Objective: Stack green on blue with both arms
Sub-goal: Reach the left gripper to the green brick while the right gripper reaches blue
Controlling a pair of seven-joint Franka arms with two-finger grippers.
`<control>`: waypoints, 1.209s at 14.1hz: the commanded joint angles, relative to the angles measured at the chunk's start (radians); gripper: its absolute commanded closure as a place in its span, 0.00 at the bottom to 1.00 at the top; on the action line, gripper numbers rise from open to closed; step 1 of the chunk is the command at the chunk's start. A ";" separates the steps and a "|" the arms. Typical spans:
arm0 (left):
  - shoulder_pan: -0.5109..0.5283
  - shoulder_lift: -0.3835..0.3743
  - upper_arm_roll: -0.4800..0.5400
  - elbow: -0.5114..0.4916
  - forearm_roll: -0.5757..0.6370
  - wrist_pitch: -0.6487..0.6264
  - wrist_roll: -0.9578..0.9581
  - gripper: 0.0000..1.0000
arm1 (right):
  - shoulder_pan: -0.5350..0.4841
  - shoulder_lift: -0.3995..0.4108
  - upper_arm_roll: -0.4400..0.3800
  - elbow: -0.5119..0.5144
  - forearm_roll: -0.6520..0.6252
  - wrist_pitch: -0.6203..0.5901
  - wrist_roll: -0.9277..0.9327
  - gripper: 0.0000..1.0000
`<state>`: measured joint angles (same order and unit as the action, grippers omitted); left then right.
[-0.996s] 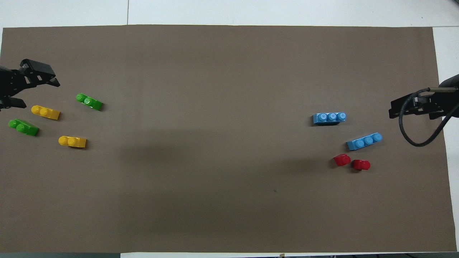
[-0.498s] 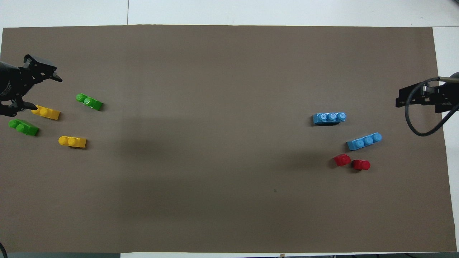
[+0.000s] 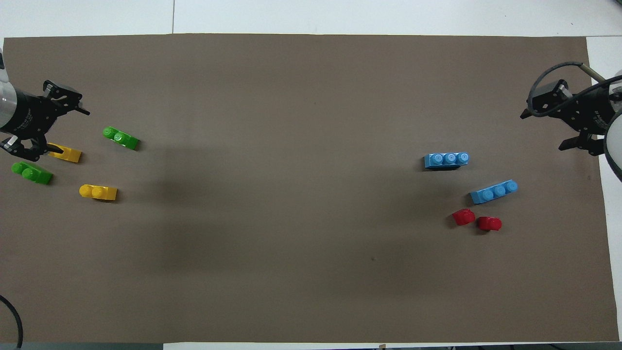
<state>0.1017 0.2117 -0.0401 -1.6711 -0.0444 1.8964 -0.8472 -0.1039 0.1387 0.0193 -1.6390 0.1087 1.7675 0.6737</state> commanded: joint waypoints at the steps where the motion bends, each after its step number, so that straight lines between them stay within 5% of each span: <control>1: 0.012 0.034 -0.003 -0.024 -0.017 0.071 -0.050 0.00 | -0.016 0.047 0.010 -0.004 0.063 0.065 0.168 0.01; 8: 0.021 0.142 -0.003 -0.056 -0.015 0.256 -0.145 0.00 | -0.023 0.147 0.008 -0.021 0.316 0.165 0.483 0.02; 17: 0.007 0.221 0.000 -0.064 -0.003 0.365 -0.306 0.00 | -0.059 0.237 0.010 -0.062 0.396 0.149 0.474 0.02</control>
<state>0.1165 0.4212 -0.0427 -1.7289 -0.0455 2.2343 -1.1321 -0.1544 0.3782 0.0198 -1.6790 0.4828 1.9140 1.1736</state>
